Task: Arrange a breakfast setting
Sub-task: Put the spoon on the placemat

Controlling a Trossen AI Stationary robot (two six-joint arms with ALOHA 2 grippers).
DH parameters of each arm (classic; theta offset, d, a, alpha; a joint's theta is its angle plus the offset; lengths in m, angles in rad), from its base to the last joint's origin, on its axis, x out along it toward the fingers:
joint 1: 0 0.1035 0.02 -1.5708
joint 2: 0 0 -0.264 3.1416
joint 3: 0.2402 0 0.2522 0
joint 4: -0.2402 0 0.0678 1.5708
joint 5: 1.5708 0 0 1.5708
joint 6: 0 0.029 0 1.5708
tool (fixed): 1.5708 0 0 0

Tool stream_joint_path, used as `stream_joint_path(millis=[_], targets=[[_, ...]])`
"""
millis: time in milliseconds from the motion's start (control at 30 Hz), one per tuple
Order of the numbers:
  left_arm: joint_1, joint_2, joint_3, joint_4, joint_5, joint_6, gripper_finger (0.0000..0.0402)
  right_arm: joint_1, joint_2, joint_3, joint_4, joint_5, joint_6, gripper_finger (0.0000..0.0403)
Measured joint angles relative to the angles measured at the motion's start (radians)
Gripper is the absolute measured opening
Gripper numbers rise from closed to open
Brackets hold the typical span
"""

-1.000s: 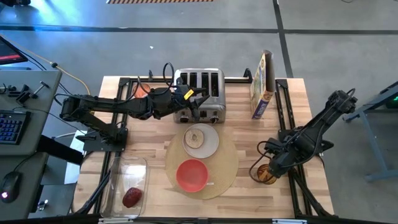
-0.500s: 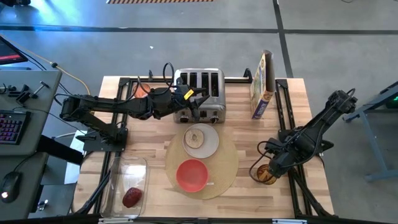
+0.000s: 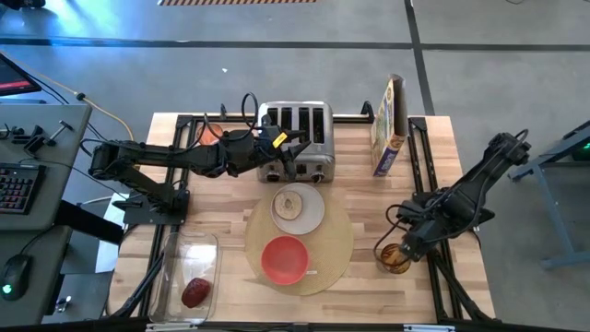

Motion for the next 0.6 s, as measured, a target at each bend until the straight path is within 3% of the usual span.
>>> stream_joint_path(millis=[400, 600], targets=[[0.014, 0.000, 0.000, 0.000, 0.000, 0.000, 0.0138, 0.000, -0.005, 0.182, -0.157, 0.023, -0.028, 0.0000], [0.014, 0.000, 0.000, 0.000, 0.000, 0.000, 0.0138, -0.009, -0.015, 0.312, -0.158, 0.133, -0.098, 0.0000]])
